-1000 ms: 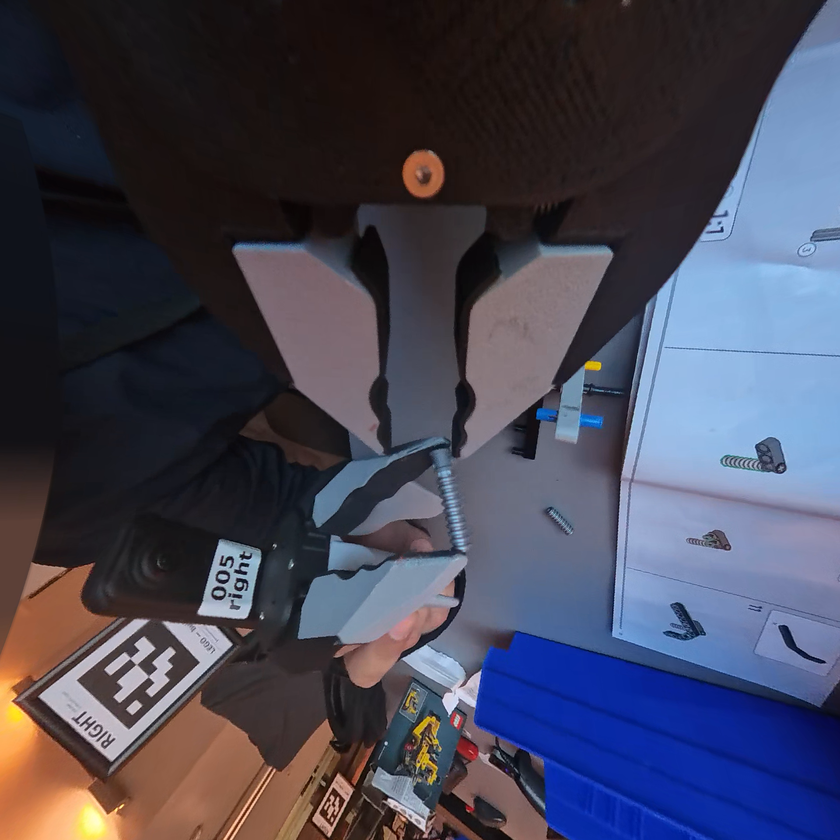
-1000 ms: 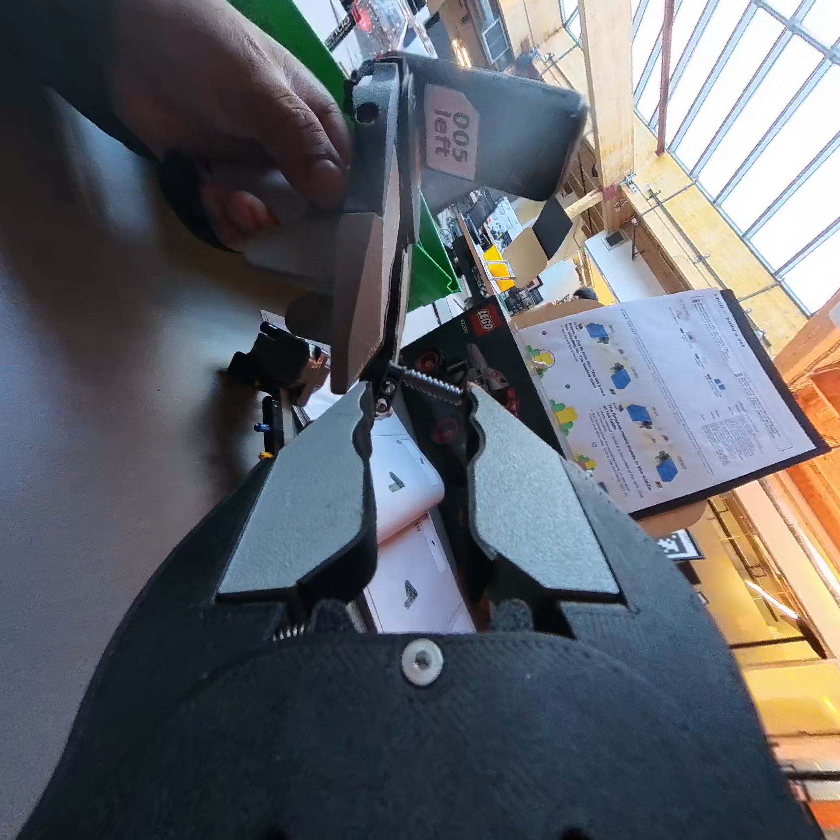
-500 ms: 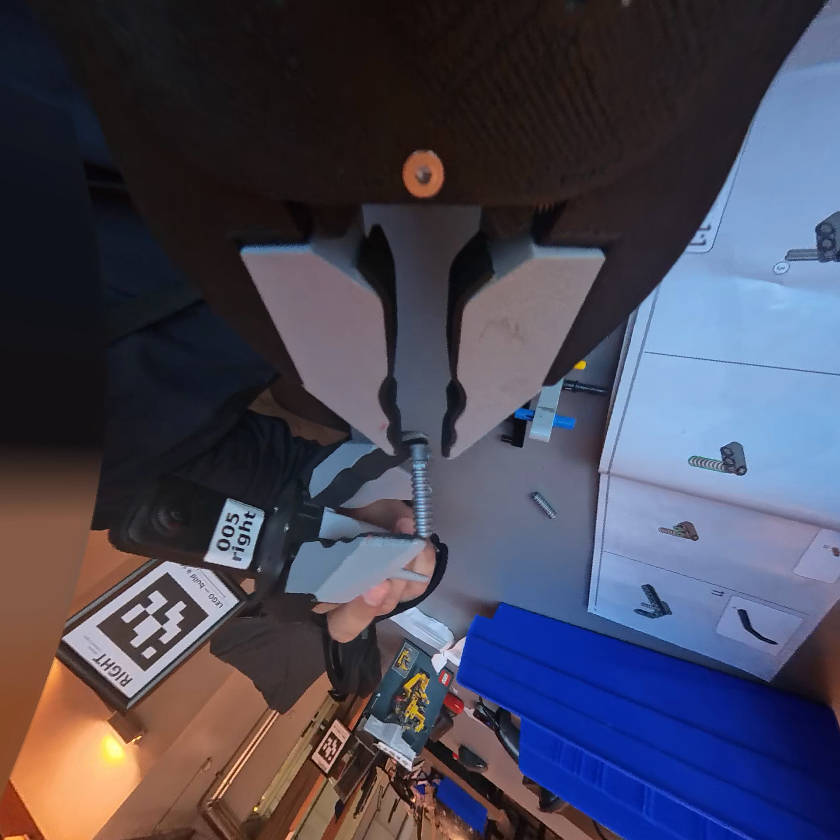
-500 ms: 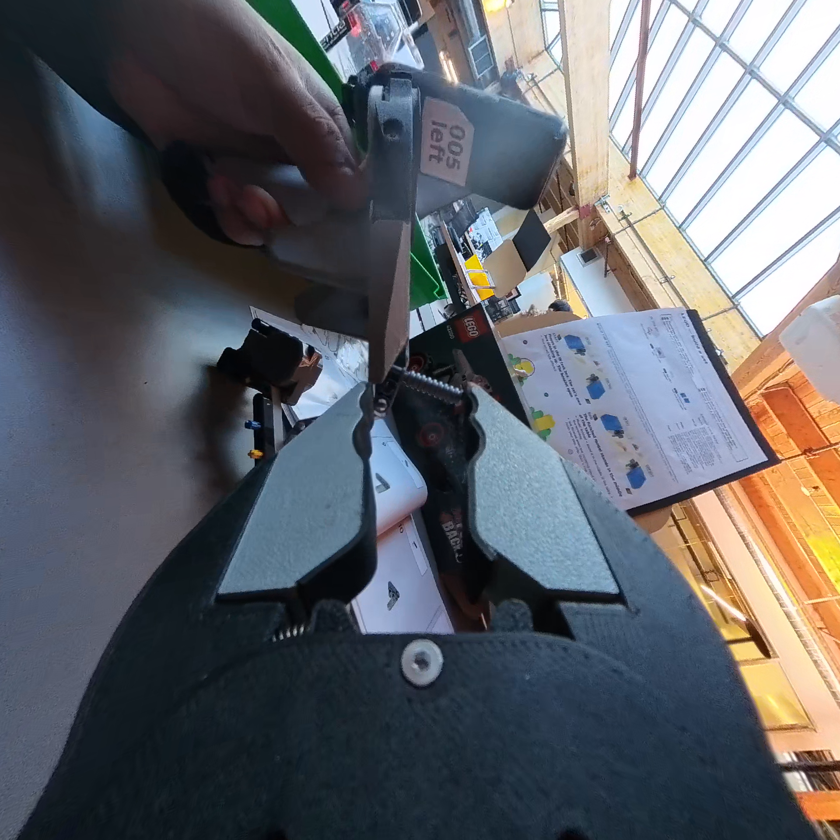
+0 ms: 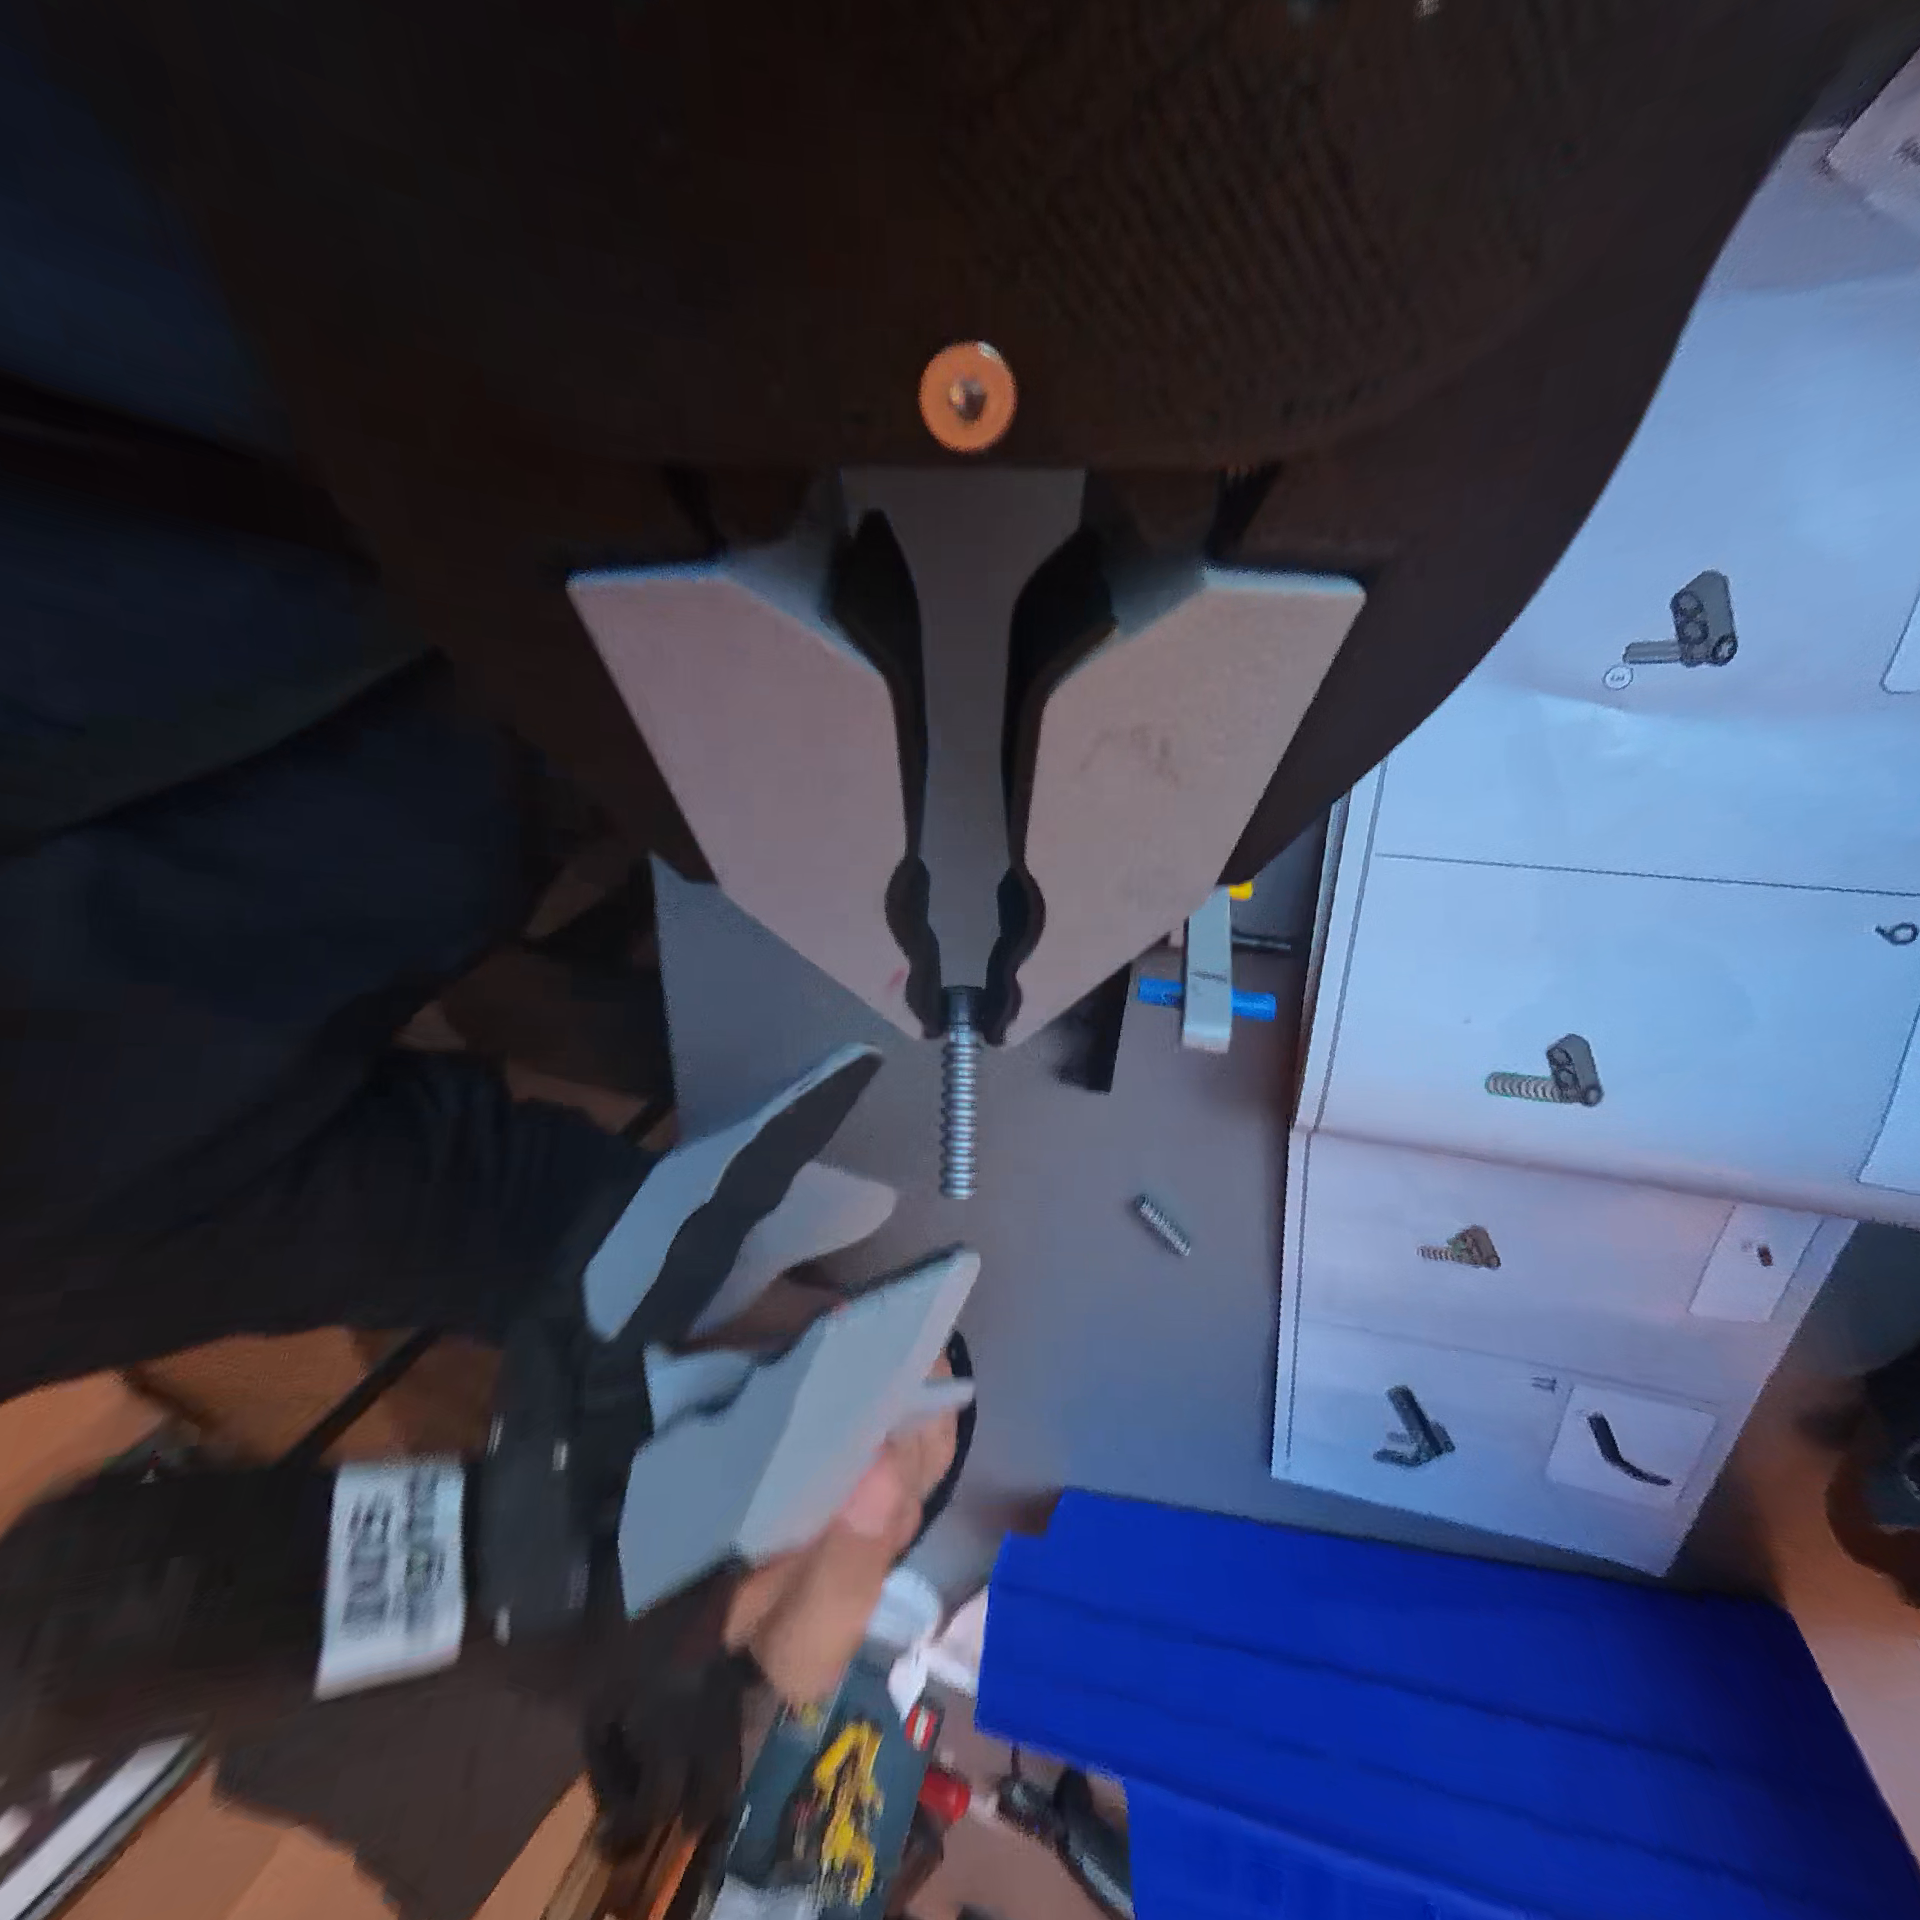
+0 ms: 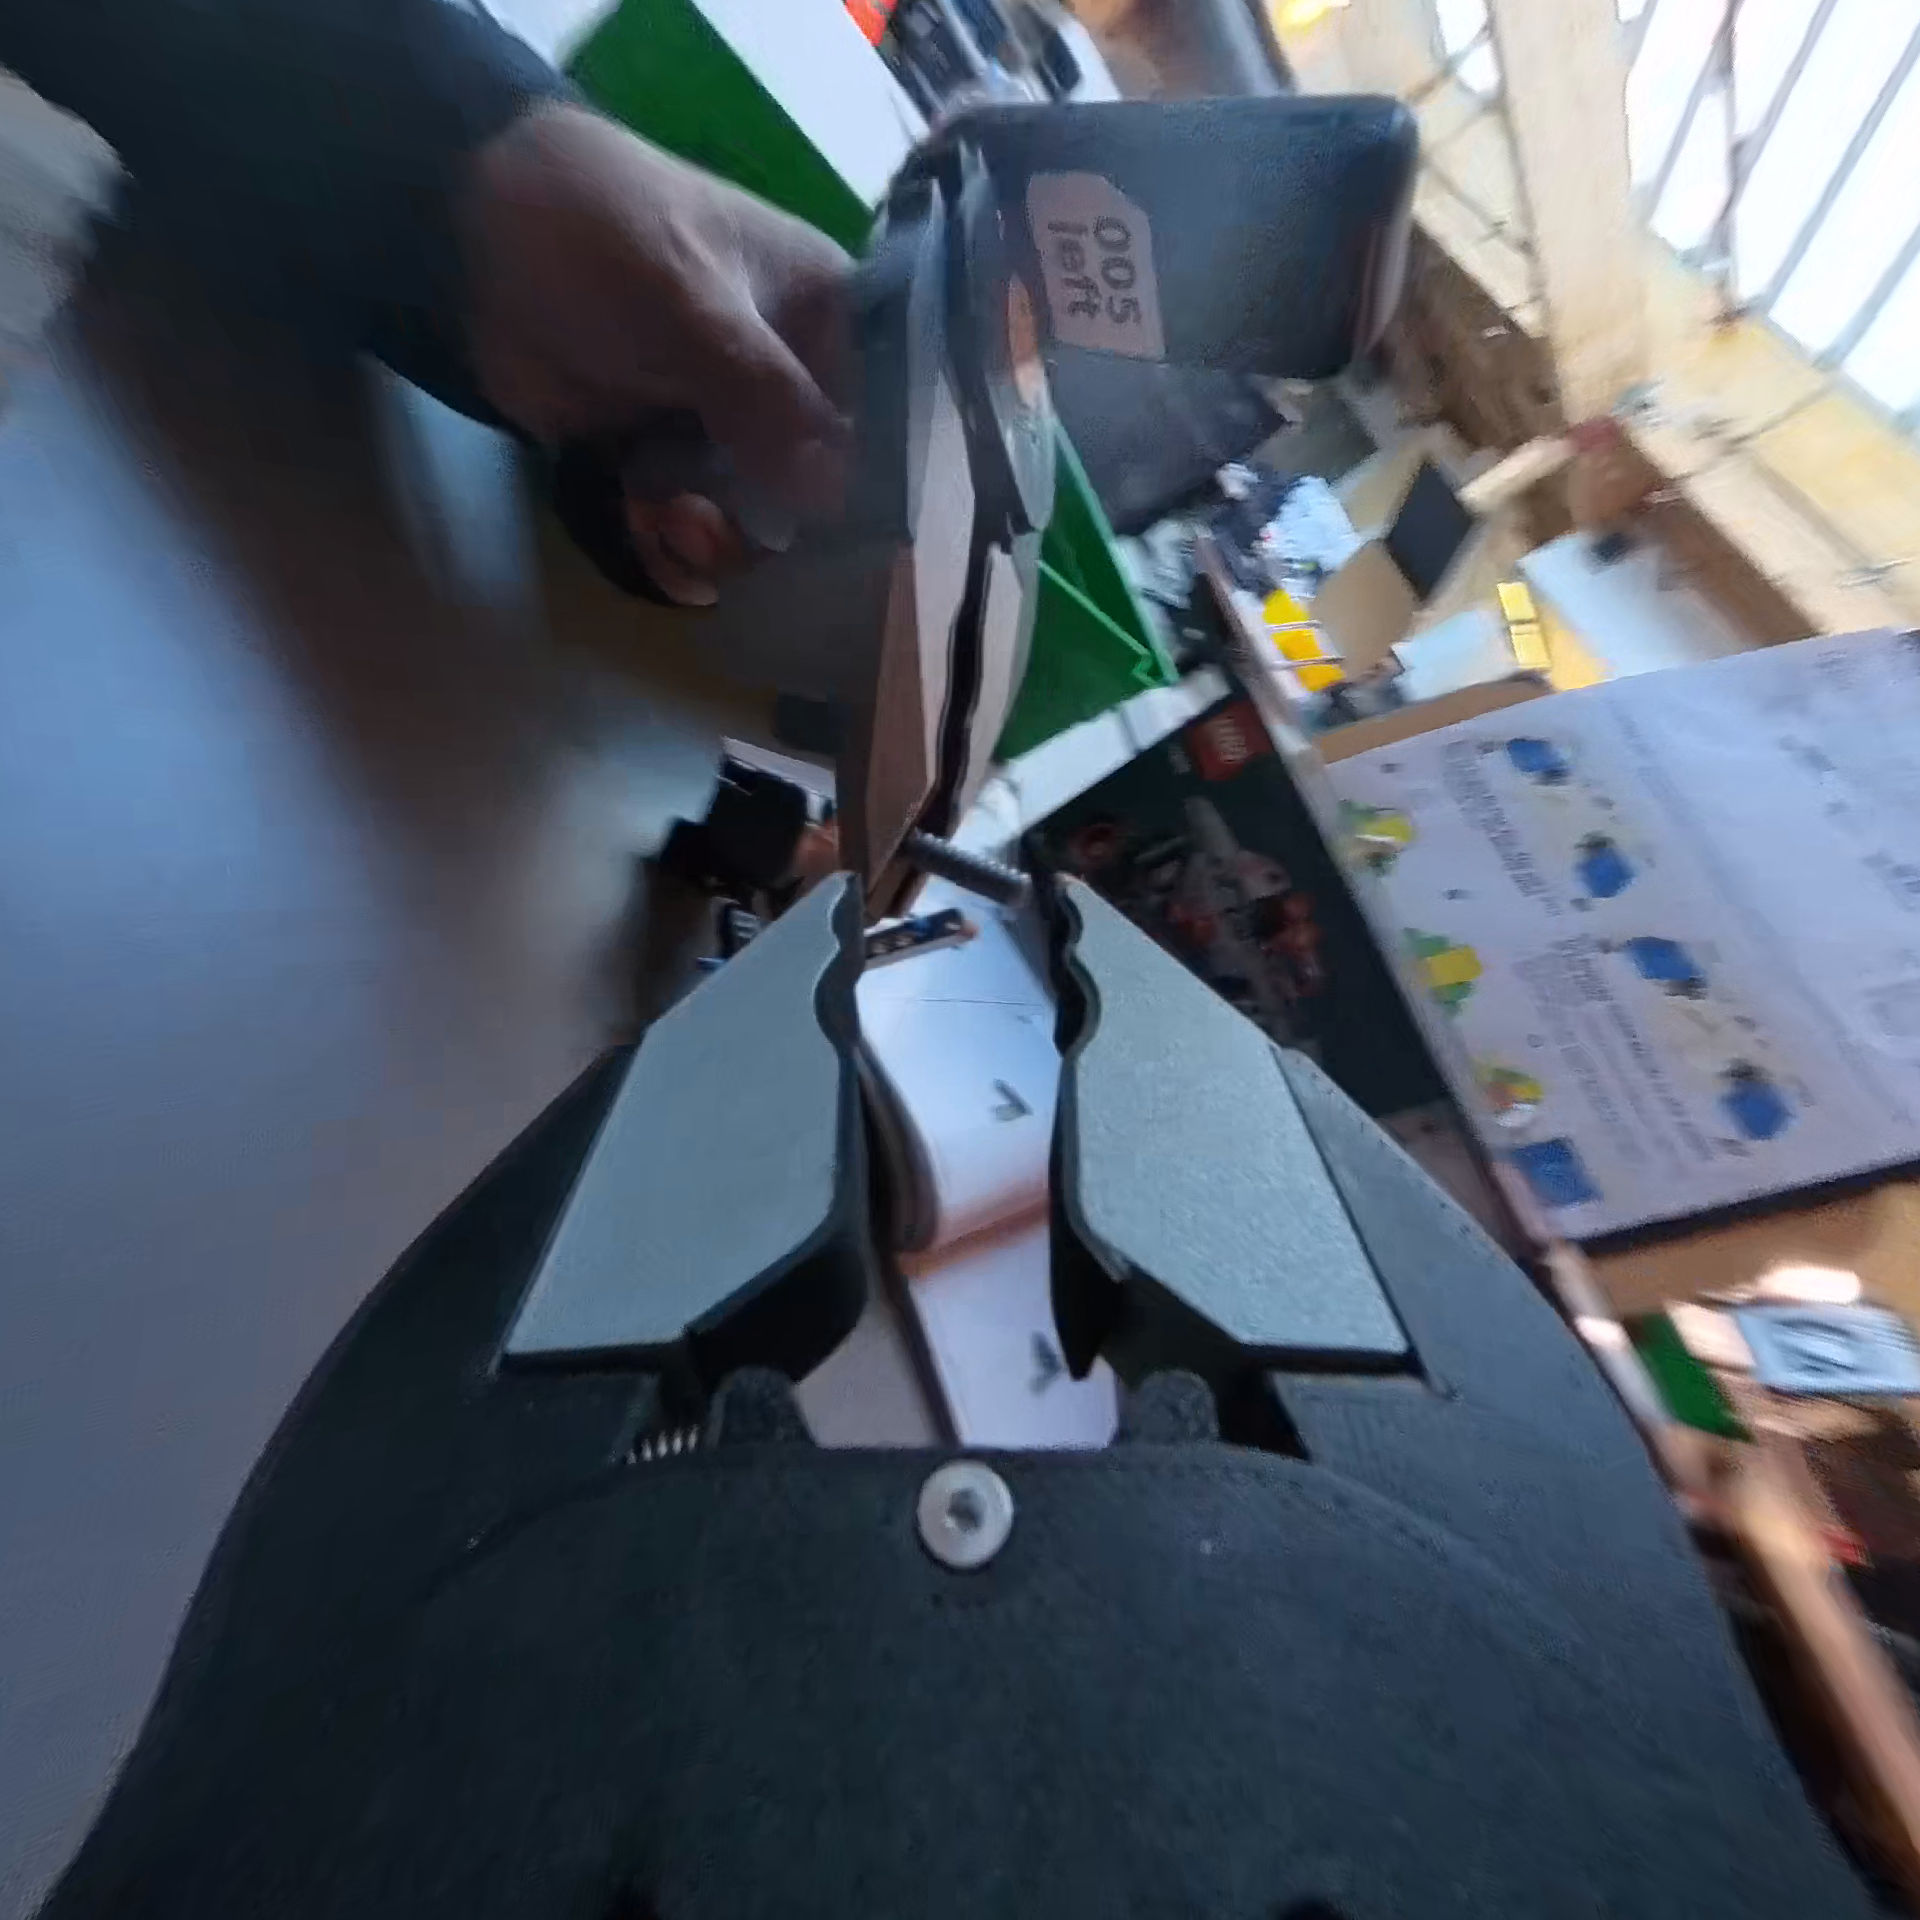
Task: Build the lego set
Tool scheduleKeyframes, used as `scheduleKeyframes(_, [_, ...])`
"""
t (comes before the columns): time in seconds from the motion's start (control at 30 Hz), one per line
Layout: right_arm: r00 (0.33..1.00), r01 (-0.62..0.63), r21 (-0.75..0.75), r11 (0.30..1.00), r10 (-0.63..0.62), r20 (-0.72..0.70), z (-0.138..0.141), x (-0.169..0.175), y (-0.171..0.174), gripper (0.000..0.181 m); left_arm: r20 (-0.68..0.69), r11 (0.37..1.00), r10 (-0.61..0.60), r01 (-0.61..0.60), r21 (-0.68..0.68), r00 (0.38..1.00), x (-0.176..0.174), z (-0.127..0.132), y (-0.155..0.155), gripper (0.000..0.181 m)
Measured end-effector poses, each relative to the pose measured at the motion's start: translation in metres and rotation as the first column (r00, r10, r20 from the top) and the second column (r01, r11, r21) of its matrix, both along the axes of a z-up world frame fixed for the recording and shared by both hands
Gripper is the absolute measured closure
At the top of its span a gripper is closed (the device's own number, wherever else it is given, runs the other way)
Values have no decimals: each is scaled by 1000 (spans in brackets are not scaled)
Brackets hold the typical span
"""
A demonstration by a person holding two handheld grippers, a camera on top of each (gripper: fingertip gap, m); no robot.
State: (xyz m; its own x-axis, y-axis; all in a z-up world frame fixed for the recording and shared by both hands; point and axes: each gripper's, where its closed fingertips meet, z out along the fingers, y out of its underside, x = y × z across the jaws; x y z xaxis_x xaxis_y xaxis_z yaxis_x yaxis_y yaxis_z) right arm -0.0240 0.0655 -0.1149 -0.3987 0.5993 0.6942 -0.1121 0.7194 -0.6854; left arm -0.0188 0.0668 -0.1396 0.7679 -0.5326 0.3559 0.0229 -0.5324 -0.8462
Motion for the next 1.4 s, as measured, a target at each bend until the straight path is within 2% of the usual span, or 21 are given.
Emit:
scheduleKeyframes(0.07, [993,-62,-115,991,73,96,-4,6,0,135,-76,1000,-18,17,-20,997,4,-10,-1,175])
scheduleKeyframes(0.13, [982,-56,-163,985,84,168,-11,6,7,148,-157,999,-34,29,-34,987,8,-20,-2,175])
scheduleKeyframes(0.17, [978,-50,-171,984,83,191,-14,6,9,146,-193,999,-39,34,-33,980,10,-23,-3,175])
scheduleKeyframes(0.27, [950,-88,-186,979,139,280,-30,9,1,159,-286,997,-71,64,-31,956,15,-28,-6,175])
scheduleKeyframes(0.33, [938,-103,-176,979,155,309,-38,9,-5,160,-339,997,-77,71,-29,938,17,-31,-7,175])
scheduleKeyframes(0.4, [929,-109,-160,981,158,336,-44,10,-7,173,-405,998,-65,59,-26,912,13,-35,-7,175])
scheduleKeyframes(0.47, [929,-107,-153,982,154,337,-46,9,-6,174,-431,999,-53,51,-17,901,12,-37,-6,175])
scheduleKeyframes(0.67, [931,-92,-244,965,170,324,-38,6,-3,176,-420,999,14,8,50,908,4,-25,-3,174])
scheduleKeyframes(0.8, [923,-106,-354,929,224,313,-29,6,-3,177,-343,996,26,4,86,939,7,-12,-2,172])
scheduleKeyframes(1.0, [920,-107,-377,920,236,313,-28,7,-1,176,-237,994,18,8,110,971,7,1,-4,172])
scheduleKeyframes(1.27, [914,-137,-420,897,277,295,-22,10,-6,172,-294,992,-6,42,118,956,11,-3,-7,175])
scheduleKeyframes(1.4, [908,-143,-410,901,284,309,-25,11,-10,175,-324,992,-7,47,115,946,13,-6,-7,175])
